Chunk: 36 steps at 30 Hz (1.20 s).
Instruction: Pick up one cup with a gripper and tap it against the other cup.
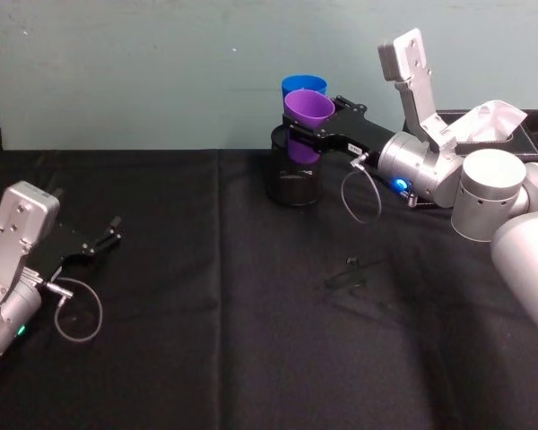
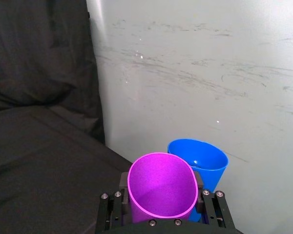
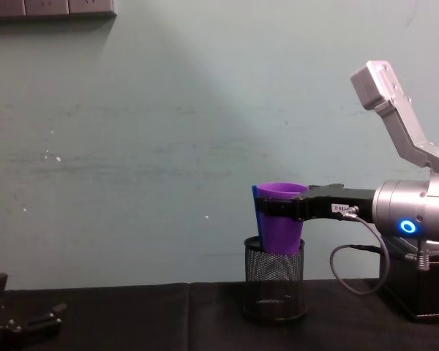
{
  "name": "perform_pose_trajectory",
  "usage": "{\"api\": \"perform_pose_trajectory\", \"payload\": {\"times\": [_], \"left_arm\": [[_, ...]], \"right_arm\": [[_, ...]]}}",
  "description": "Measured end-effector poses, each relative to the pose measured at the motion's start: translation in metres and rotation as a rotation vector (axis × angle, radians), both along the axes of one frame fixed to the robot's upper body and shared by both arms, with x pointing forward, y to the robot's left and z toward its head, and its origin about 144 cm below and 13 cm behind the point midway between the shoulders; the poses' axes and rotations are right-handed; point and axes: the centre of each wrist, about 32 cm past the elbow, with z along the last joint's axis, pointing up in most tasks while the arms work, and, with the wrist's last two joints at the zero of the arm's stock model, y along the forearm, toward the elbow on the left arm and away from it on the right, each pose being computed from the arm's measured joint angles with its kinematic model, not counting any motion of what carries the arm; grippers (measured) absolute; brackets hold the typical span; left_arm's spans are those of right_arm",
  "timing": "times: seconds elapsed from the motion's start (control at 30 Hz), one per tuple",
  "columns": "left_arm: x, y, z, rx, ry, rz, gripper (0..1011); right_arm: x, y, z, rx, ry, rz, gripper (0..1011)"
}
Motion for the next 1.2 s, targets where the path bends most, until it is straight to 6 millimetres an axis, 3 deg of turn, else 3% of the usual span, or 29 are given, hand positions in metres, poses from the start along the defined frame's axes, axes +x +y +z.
{"api": "perform_pose_trajectory", "payload": {"times": [1.2], "left_arm": [[0.0000,0.0000,0.0000,0.000,0.000,0.000,1000]], "right_arm": [[-0.0001,0.0001,0.0000,-0.002,0.000,0.000,733]]}}
